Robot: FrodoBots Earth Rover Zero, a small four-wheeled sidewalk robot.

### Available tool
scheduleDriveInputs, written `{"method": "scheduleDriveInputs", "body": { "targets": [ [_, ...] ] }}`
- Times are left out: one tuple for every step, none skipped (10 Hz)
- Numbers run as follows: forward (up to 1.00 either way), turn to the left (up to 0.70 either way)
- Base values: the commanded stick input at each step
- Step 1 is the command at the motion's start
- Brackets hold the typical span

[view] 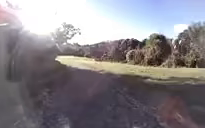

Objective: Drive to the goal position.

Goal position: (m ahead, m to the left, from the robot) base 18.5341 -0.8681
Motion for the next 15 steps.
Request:
{"method": "scheduleDriveInputs", "body": {
  "targets": [
    [0.5,0.03],
    [0.5,0.03],
    [0.5,0.03],
    [0.5,0.03],
    [0.5,0.03],
    [0.5,0.03],
    [0.5,0.03],
    [0.5,0.03],
    [0.5,0.03],
    [0.5,0.03],
    [0.5,0.03],
    [0.5,0.03],
    [0.5,0.03],
    [0.5,0.03],
    [0.5,0.03]
  ]
}}
